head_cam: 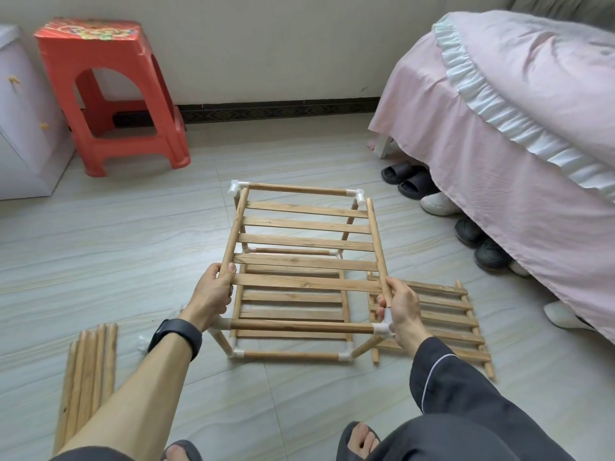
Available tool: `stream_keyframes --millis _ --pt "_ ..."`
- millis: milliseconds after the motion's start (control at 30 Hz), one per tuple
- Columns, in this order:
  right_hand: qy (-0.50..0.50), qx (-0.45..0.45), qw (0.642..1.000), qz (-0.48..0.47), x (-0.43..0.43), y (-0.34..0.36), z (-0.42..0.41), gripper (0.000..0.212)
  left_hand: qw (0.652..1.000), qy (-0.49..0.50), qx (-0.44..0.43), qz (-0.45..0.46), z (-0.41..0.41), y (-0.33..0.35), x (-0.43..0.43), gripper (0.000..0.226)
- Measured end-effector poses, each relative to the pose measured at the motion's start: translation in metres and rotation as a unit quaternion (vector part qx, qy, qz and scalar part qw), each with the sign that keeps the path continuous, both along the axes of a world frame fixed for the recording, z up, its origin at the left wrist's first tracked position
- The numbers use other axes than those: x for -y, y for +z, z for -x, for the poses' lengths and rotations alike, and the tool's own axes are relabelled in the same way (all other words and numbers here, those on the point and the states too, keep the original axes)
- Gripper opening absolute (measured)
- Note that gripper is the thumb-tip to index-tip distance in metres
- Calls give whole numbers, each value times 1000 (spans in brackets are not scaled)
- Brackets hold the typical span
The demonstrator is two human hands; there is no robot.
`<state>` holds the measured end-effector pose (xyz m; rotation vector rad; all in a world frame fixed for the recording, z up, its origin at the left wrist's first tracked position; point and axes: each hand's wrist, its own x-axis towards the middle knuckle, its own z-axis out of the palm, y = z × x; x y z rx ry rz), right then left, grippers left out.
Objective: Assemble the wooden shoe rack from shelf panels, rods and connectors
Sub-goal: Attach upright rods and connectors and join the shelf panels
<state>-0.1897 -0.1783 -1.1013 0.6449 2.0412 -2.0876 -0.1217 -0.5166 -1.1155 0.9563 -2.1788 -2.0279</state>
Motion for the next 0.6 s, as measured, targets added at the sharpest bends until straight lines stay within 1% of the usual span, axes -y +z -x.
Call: stream_keyframes --millis 200,267,400,500,600 --pt "36 14 999 -12 -2 1 1 33 1000 19 5 7 0 2 -1 27" --pt "28 15 999 -23 -2 0 1 34 1000 19 7 4 0 2 -1 26" --pt "15 3 995 -96 -1 -2 0 35 1000 22 10 11 0 0 -2 27" --pt "56 -1 984 -170 -2 -2 -1 35 999 29 11 24 2 -1 -2 29" --pt "90 -2 984 -157 -4 -7 -11 31 1000 16 18 17 1 -2 -1 29"
